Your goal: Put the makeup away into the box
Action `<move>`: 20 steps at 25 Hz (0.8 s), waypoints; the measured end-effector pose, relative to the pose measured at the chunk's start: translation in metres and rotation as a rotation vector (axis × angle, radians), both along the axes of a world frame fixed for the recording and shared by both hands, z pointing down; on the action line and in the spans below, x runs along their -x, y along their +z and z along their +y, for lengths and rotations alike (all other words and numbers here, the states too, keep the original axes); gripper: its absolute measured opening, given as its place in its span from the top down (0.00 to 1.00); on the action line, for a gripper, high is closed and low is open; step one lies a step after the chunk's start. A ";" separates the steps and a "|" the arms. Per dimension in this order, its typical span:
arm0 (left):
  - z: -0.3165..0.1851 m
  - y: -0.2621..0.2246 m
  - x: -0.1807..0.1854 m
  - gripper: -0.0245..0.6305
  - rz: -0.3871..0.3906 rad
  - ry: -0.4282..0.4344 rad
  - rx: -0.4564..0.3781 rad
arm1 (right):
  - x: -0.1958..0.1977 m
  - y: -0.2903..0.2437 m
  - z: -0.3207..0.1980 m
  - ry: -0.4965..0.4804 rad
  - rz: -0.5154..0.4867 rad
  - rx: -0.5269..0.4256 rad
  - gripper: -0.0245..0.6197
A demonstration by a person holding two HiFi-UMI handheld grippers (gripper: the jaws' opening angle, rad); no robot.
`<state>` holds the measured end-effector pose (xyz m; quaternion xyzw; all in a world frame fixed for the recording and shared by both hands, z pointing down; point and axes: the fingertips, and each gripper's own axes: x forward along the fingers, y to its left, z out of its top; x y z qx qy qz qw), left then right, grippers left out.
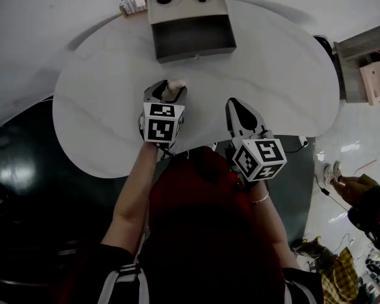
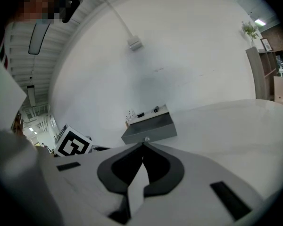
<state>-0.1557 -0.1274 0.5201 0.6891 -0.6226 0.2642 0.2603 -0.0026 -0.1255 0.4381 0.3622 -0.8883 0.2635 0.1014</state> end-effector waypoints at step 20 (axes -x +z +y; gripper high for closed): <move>-0.004 0.009 0.003 0.72 -0.021 -0.027 0.025 | 0.003 0.005 -0.010 -0.028 -0.005 0.010 0.94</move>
